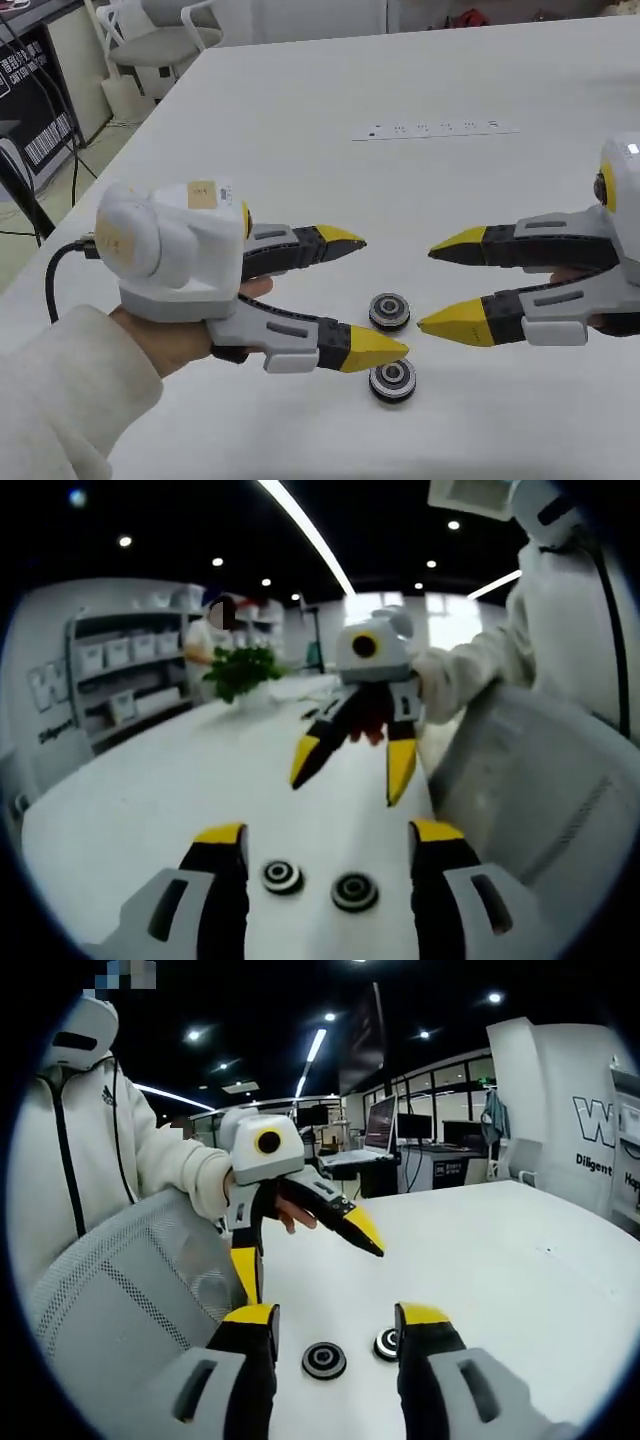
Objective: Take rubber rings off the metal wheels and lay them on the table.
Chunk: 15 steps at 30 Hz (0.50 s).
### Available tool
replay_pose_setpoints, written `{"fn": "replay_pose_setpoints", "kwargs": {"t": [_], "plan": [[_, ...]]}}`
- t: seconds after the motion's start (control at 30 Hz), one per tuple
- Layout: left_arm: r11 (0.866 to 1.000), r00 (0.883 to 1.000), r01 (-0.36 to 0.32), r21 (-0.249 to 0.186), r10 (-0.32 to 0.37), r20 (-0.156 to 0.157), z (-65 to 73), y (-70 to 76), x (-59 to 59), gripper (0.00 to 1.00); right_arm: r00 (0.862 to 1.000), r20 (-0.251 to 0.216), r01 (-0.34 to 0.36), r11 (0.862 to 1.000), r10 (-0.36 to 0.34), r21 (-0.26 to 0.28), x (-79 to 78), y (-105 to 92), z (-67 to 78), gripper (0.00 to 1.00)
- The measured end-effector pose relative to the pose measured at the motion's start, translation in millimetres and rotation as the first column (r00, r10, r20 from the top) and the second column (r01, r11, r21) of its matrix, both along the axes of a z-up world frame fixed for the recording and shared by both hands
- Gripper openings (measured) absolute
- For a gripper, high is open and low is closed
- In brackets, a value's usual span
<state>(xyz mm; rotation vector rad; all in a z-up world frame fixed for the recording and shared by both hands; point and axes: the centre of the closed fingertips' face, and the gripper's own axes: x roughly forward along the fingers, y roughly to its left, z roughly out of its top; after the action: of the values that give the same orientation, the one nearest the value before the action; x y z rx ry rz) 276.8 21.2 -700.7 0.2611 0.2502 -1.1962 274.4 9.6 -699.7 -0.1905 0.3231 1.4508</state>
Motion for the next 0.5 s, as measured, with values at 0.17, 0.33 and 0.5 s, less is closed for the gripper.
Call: {"fn": "replay_pose_setpoints", "kwargs": {"t": [0.17, 0.33, 0.5], "plan": [[1.0, 1.0, 0.002, 0.0, -0.002, -0.021, -11.9, -0.7, -1.4, 0.61, 1.0, -0.008, -0.014, 1.0, 0.014, -0.027, -5.9, 2.2, -16.0, 0.38], [1.0, 0.999, -0.004, -0.001, 0.004, -0.042, -21.2, -1.8, -2.0, 0.56, 1.0, -0.005, -0.025, 0.995, 0.025, -0.095, -11.0, 1.6, -40.8, 0.36], [1.0, 0.999, 0.009, 0.012, -0.008, -0.052, -29.9, -4.8, -4.4, 0.51, 0.999, -0.01, -0.036, 0.991, 0.035, -0.13, -14.6, 3.0, -55.2, 0.36]]}}
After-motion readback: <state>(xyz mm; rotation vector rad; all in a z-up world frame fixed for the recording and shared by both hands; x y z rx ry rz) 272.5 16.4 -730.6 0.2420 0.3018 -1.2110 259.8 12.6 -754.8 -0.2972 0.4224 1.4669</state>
